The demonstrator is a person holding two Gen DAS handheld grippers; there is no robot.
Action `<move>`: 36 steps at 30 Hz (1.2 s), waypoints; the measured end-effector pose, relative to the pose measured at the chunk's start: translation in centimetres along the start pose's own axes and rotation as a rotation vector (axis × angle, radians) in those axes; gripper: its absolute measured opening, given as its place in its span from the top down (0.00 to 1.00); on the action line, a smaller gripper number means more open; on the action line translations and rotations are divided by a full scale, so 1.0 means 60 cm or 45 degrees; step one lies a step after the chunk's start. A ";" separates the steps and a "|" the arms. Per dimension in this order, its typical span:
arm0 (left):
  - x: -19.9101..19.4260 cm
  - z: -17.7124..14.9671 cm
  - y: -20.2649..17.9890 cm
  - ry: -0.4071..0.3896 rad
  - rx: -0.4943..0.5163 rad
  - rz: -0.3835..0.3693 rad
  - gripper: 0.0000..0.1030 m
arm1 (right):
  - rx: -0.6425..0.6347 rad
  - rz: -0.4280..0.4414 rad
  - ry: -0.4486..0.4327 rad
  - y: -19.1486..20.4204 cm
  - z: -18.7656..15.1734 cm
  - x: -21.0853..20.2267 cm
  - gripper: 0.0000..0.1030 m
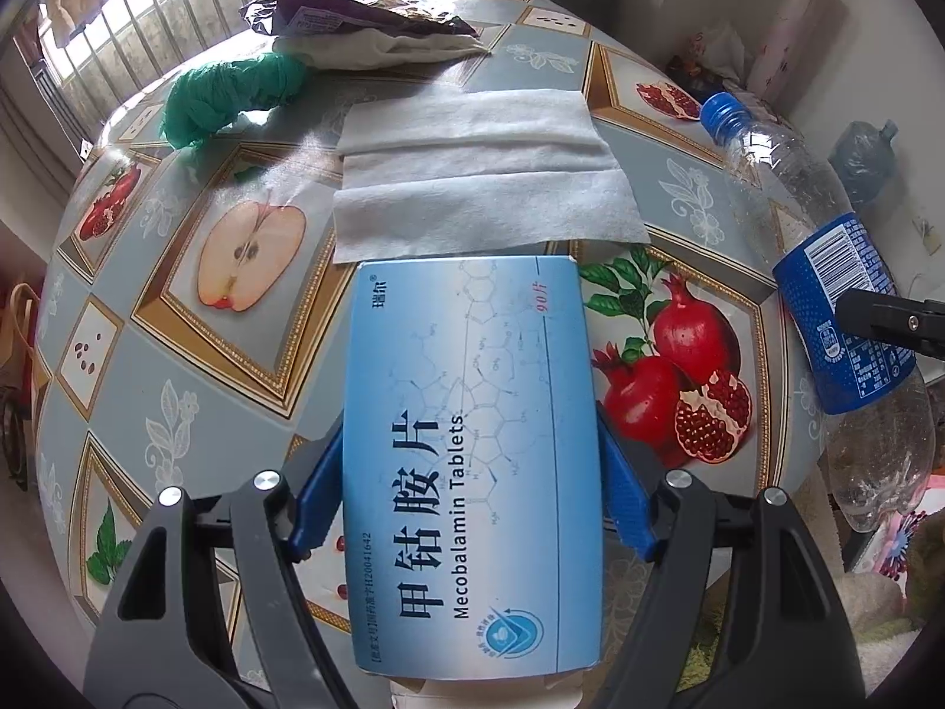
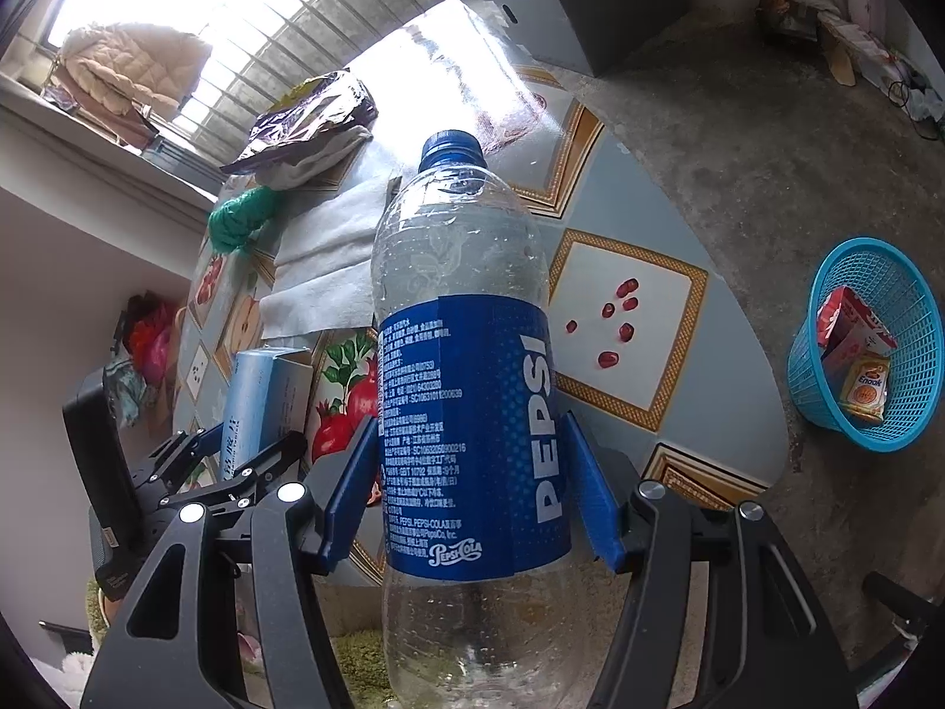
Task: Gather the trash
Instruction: 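Carry the tablet box and Pepsi bottle to the blue wastebasket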
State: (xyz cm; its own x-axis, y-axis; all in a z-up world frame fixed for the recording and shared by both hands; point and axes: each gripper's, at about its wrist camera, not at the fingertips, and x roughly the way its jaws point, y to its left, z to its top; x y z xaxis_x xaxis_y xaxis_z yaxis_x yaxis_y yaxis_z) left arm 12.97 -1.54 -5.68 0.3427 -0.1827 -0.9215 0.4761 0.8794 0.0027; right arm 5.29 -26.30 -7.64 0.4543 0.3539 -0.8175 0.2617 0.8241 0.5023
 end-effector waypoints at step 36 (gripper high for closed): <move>-0.129 0.055 -0.045 -0.287 0.072 -0.110 0.35 | 0.078 0.166 -0.244 -0.042 0.000 -0.108 0.45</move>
State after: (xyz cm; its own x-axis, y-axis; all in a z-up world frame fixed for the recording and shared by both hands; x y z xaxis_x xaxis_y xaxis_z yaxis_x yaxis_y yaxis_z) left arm 11.71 -3.99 2.72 0.4679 -0.3552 -0.8093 0.5539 0.8314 -0.0447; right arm 1.71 -30.67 -3.61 0.6397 0.3604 -0.6789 0.2389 0.7463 0.6212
